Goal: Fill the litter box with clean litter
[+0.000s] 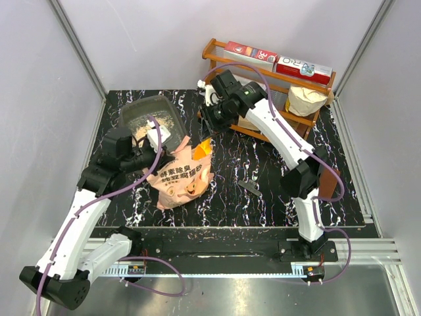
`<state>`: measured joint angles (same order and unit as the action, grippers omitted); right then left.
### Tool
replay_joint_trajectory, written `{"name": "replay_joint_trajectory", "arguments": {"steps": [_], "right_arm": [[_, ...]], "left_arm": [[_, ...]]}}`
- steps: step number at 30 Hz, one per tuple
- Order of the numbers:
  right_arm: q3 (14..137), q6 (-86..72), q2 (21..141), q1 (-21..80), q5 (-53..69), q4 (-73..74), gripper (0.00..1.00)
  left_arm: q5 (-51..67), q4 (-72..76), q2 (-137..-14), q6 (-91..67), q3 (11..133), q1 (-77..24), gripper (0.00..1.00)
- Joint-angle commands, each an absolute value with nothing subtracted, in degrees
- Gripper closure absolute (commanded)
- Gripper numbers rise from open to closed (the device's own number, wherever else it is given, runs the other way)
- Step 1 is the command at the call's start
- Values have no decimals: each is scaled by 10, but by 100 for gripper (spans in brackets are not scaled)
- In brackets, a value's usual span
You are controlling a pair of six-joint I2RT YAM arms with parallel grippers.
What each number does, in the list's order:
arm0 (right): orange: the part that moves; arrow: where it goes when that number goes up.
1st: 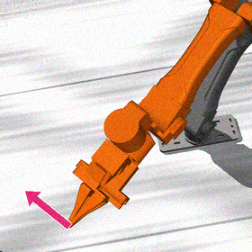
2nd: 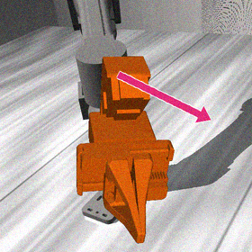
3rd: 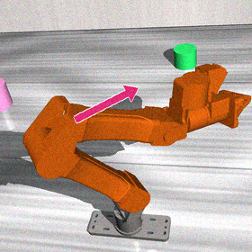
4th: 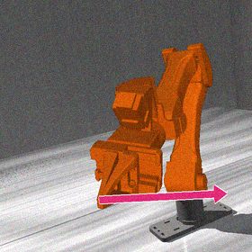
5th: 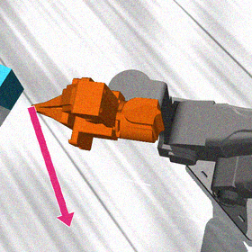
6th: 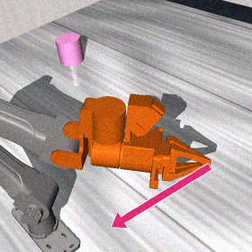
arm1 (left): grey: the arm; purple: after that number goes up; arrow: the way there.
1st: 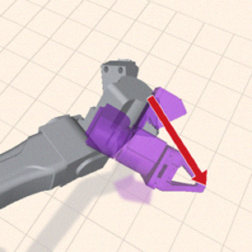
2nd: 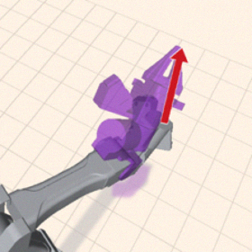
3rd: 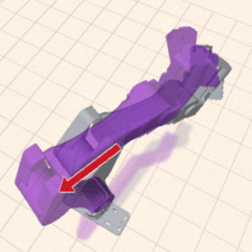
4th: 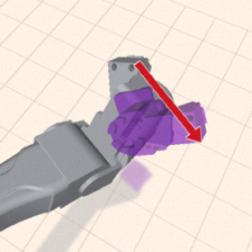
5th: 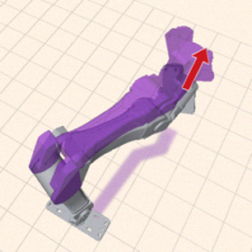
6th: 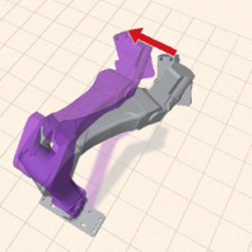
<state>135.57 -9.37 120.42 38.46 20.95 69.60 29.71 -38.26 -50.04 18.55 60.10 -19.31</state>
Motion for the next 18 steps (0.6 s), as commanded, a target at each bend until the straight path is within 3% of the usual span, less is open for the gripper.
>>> {"name": "replay_joint_trajectory", "arguments": {"steps": [1, 14, 18], "right_arm": [[1316, -95, 1228, 381, 110, 673, 100], [1246, -145, 1300, 409, 168, 661, 100], [1261, -162, 1323, 410, 241, 643, 100]], "left_arm": [[340, -254, -494, 177, 657, -206, 100], [329, -218, -518, 145, 635, -221, 100], [332, -213, -532, 132, 646, -221, 100]]}}
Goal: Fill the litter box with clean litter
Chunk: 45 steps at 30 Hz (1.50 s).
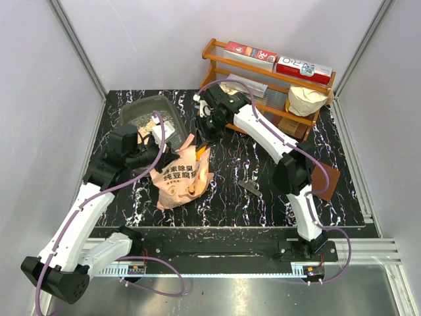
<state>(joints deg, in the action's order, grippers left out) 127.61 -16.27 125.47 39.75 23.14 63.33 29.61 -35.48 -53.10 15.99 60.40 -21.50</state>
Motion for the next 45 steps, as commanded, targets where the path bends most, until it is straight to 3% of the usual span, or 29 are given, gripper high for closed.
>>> {"name": "replay_joint_trajectory", "arguments": {"steps": [1, 4, 6, 11, 23, 31, 39, 45], "right_arm": [[1266, -164, 1327, 410, 259, 636, 100], [1274, -163, 1328, 408, 329, 593, 100], [1203, -169, 1281, 403, 378, 530, 100], [966, -262, 1161, 371, 503, 219, 100], [839, -516, 1138, 244, 748, -31, 100], [796, -647, 1100, 196, 774, -160, 100], [787, -681, 1092, 171, 761, -190, 100], [743, -854, 1163, 162, 764, -429, 100]], "left_arm": [[331, -212, -535, 132, 648, -221, 100], [330, -215, -541, 135, 656, -221, 100], [330, -226, -541, 140, 658, -221, 100], [320, -263, -530, 166, 665, -221, 100], [301, -344, -526, 242, 679, -221, 100], [277, -366, -535, 278, 697, -221, 100], [262, -378, -545, 293, 714, -221, 100], [256, -384, -548, 297, 722, -221, 100]]}}
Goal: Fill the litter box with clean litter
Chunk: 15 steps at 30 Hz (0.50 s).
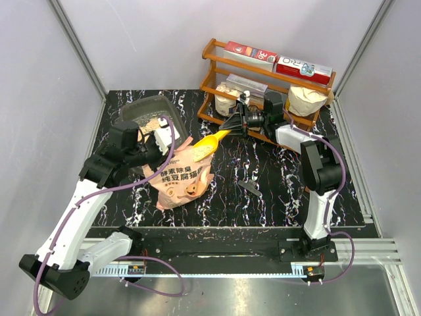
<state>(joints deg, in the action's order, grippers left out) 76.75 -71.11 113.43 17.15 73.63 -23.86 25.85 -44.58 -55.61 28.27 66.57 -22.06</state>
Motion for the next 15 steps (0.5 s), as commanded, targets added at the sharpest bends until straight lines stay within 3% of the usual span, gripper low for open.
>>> {"name": "replay_joint_trajectory", "arguments": {"steps": [1, 15], "right_arm": [[738, -878, 1163, 157, 761, -458, 100], [746, -846, 1149, 123, 764, -396, 100]], "left_arm": [[254, -390, -550, 301, 730, -221, 100], [236, -405, -537, 323, 723, -219, 100]]}}
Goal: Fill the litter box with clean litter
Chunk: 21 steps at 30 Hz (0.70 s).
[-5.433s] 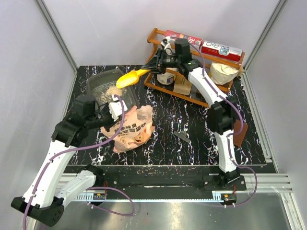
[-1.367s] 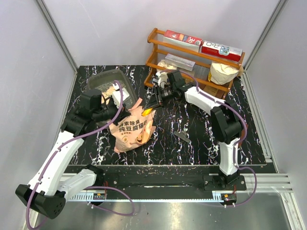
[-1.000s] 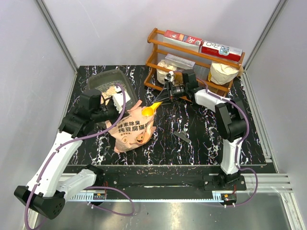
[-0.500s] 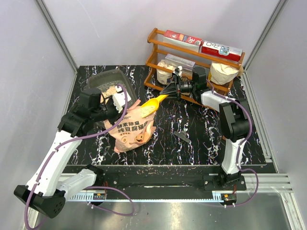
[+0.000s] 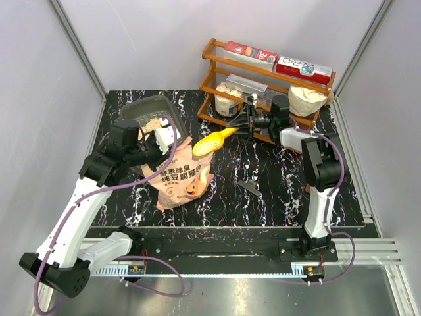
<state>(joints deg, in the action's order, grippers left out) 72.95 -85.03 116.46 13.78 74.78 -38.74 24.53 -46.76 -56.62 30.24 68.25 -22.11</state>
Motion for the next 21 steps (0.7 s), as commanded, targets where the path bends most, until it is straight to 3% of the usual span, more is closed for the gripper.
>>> {"name": "replay_joint_trajectory", "arguments": {"steps": [1, 12, 21], "right_arm": [[751, -843, 1146, 122, 761, -390, 100], [926, -719, 1170, 147, 672, -171, 100], [1151, -584, 1273, 257, 457, -31, 100]], "left_arm": [[237, -411, -532, 330, 722, -220, 100], [268, -509, -479, 384, 682, -221, 100], [294, -540, -459, 381, 662, -221, 100]]}}
